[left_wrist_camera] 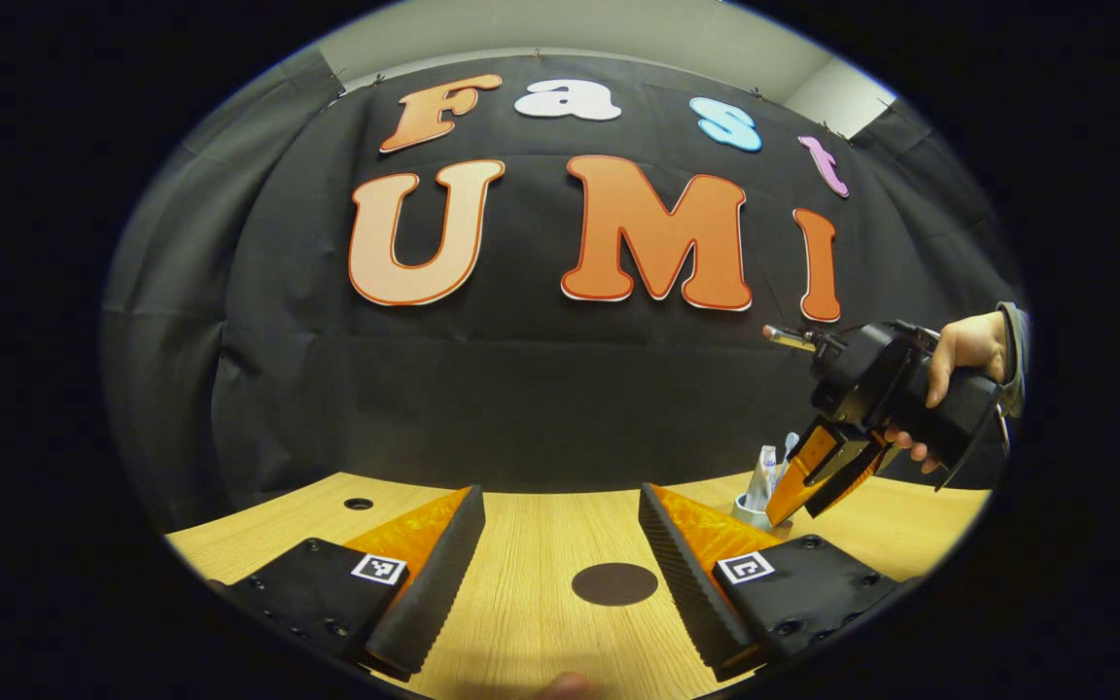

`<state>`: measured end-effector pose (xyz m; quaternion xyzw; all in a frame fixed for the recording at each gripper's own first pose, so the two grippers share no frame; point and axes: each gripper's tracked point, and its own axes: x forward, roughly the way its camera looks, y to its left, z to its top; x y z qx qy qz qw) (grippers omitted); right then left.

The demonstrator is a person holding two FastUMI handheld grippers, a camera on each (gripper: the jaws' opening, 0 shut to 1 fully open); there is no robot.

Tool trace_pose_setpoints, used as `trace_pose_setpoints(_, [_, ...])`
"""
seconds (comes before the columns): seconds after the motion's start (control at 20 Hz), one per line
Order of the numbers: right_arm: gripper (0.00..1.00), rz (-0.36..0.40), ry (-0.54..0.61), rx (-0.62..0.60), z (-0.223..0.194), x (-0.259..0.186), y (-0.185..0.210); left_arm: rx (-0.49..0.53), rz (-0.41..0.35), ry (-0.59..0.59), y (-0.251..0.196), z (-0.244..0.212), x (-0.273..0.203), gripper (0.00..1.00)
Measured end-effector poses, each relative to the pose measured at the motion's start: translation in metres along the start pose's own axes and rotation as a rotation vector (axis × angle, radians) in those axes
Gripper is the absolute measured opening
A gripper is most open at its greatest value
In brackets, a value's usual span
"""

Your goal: Put the toothbrush and toothpaste on the desktop into the cup, then pick up the cup and place it on the coaster on the desktop.

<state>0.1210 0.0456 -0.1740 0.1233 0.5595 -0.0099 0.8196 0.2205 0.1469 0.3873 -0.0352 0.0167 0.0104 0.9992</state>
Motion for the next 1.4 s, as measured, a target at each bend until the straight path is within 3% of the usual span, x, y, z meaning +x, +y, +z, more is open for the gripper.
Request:
trace_pose_setpoints(0.05, [0.62, -0.005, 0.017, 0.01, -0.001, 0.006, -0.001, -0.001, 0.001, 0.004, 0.0, -0.002, -0.001, 1.0])
trace_pose_setpoints(0.1, [0.71, -0.012, 0.029, 0.023, -0.003, 0.014, -0.001, -0.003, 0.001, 0.006, 0.0, -0.002, 0.0, 1.0])
trace_pose_setpoints(0.15, [0.71, -0.022, 0.038, 0.032, -0.003, 0.02, -0.003, -0.003, 0.002, 0.008, 0.0, -0.004, 0.001, 1.0])
trace_pose_setpoints(0.2, [0.71, -0.027, 0.046, 0.047, -0.002, 0.026, -0.003, -0.004, 0.003, 0.009, 0.001, -0.005, 0.002, 1.0])
trace_pose_setpoints(0.25, [0.62, -0.04, 0.055, 0.061, -0.002, 0.031, -0.005, -0.003, 0.005, 0.01, 0.002, -0.005, 0.001, 1.0])
trace_pose_setpoints(0.3, [0.71, -0.057, 0.058, 0.068, -0.003, 0.034, -0.008, -0.002, 0.007, 0.014, 0.002, -0.007, 0.002, 1.0])
trace_pose_setpoints(0.35, [0.63, -0.067, 0.057, 0.075, -0.001, 0.037, -0.01, -0.003, 0.007, 0.019, 0.002, -0.009, 0.001, 1.0])
trace_pose_setpoints(0.4, [0.68, -0.074, 0.059, 0.082, -0.001, 0.041, -0.011, -0.004, 0.007, 0.024, 0.001, -0.01, 0.001, 1.0])
trace_pose_setpoints(0.55, [0.63, -0.087, 0.062, 0.081, -0.004, 0.052, -0.014, -0.012, -0.004, 0.036, -0.001, -0.015, 0.001, 0.99])
trace_pose_setpoints(0.65, [0.55, -0.116, 0.08, 0.066, -0.009, 0.058, -0.023, -0.011, -0.006, 0.041, -0.003, -0.015, 0.0, 0.99])
trace_pose_setpoints(0.75, [0.38, -0.13, 0.094, 0.062, -0.011, 0.068, -0.025, -0.005, -0.003, 0.041, -0.002, -0.015, -0.001, 1.0])
trace_pose_setpoints(0.8, [0.38, -0.137, 0.078, 0.054, -0.008, 0.069, -0.025, -0.005, -0.003, 0.042, -0.002, -0.015, -0.001, 1.0])
trace_pose_setpoints(0.9, [0.26, -0.158, 0.052, 0.025, -0.002, 0.071, -0.028, -0.007, -0.006, 0.049, -0.002, -0.017, 0.0, 1.0])
trace_pose_setpoints(0.95, [0.3, -0.158, 0.045, 0.019, 0.001, 0.072, -0.029, -0.006, -0.007, 0.056, -0.002, -0.018, 0.0, 1.0])
trace_pose_setpoints(1.4, [0.27, -0.148, -0.001, -0.075, 0.006, 0.071, -0.027, 0.015, 0.008, 0.042, 0.0, -0.015, -0.001, 1.0])
